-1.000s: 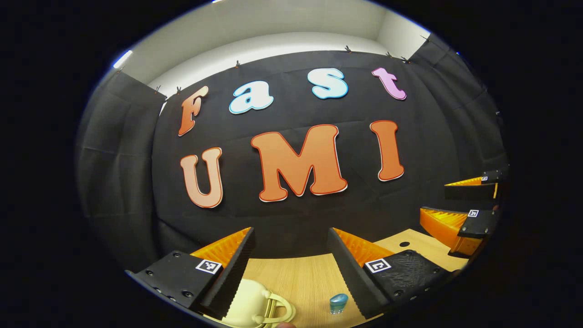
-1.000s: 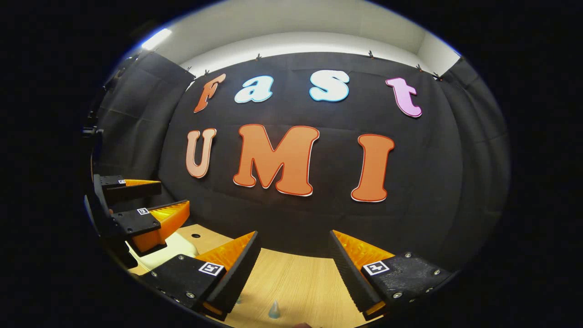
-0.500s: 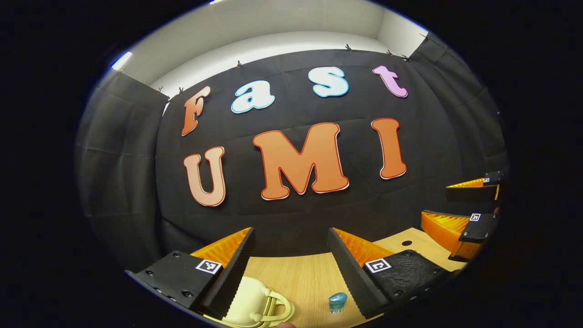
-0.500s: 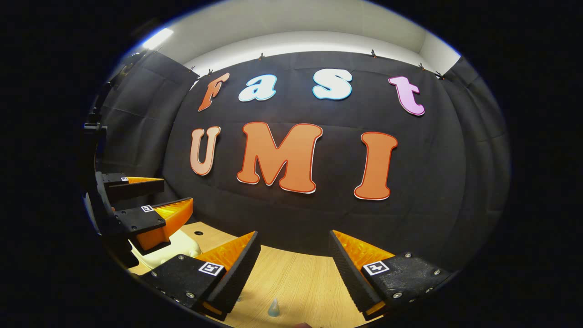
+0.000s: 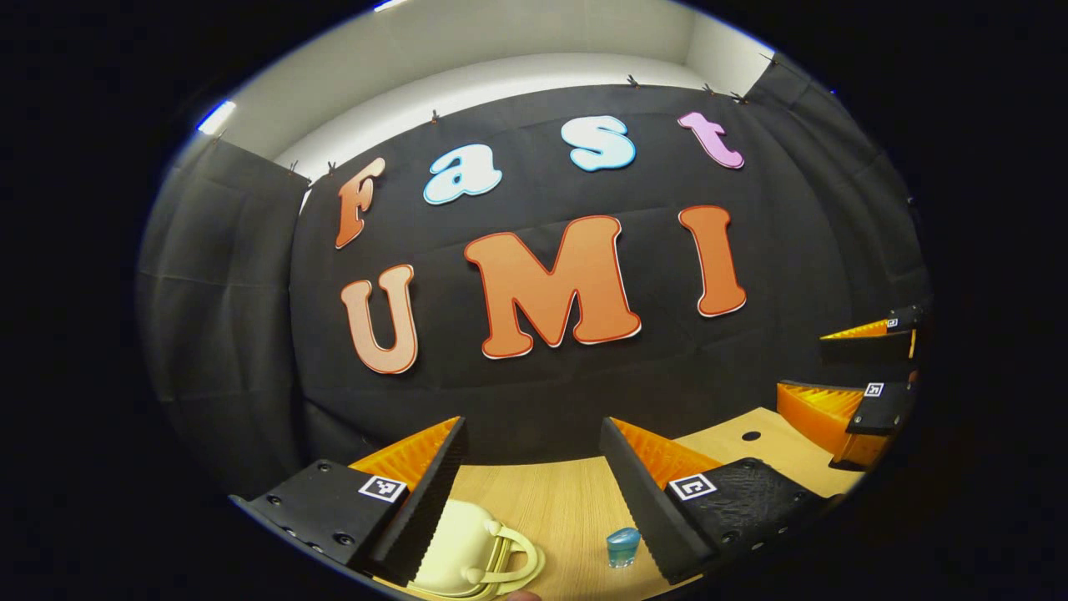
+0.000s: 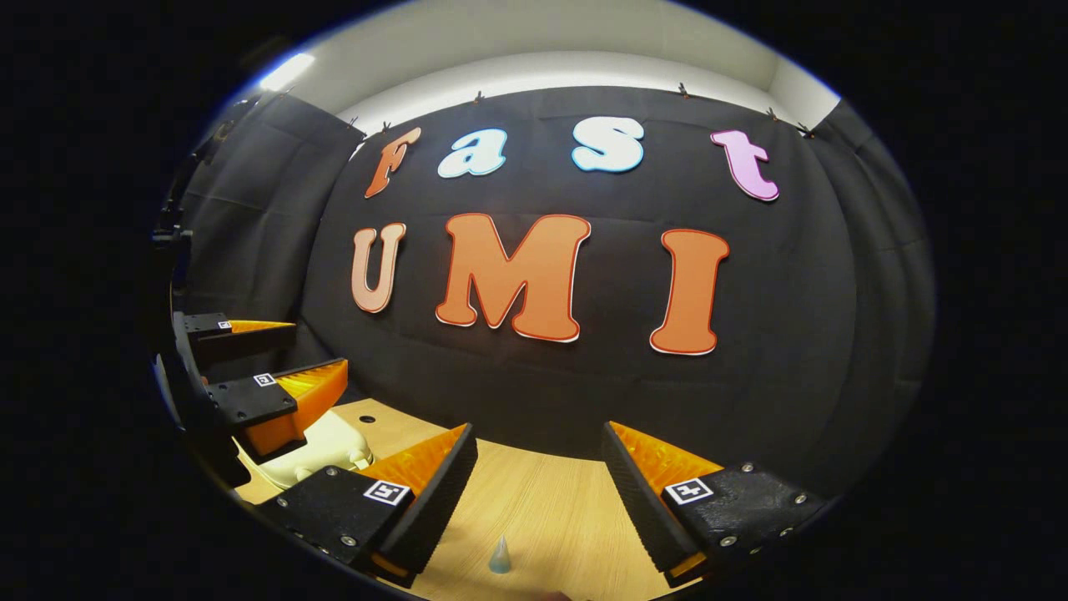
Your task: First open the suitcase, pack the skin care products into it, and then close the suitcase.
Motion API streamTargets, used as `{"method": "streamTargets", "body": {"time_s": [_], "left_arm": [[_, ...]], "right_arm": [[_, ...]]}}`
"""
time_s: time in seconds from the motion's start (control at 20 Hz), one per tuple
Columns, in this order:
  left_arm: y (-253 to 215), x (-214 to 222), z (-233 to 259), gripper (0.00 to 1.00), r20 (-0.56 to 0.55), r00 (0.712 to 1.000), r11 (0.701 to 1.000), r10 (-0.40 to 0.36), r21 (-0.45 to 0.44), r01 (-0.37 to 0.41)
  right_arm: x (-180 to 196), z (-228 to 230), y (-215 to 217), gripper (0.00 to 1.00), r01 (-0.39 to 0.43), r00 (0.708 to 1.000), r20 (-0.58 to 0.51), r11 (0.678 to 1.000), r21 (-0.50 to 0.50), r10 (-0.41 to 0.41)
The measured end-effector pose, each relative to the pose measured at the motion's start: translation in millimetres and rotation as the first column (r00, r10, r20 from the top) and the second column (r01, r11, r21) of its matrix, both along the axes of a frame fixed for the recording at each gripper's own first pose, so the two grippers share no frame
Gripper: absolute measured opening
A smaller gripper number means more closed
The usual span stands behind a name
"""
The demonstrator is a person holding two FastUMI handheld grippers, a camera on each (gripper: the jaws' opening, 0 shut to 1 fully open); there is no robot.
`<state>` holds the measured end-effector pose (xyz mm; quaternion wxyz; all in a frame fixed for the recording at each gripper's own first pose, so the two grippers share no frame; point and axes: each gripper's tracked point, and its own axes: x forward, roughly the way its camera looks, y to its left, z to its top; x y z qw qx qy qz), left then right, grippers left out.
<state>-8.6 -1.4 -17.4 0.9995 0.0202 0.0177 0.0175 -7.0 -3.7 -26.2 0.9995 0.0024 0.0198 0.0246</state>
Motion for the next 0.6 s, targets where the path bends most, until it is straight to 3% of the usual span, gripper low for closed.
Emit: {"method": "streamTargets", "body": {"time_s": [0.35,0.6], "left_arm": [[12,4,-46,0.98,-0.115,0.990,0.982,-0.084,0.162,0.102],[14,7,-108,0.98,-0.214,0.969,0.934,-0.126,0.305,0.189]], "right_arm": [[14,4,5,0.95,0.061,0.998,0.002,0.998,-0.018,-0.061],[11,7,-1,0.95,0.109,0.994,0.008,0.993,-0.037,-0.109]]}}
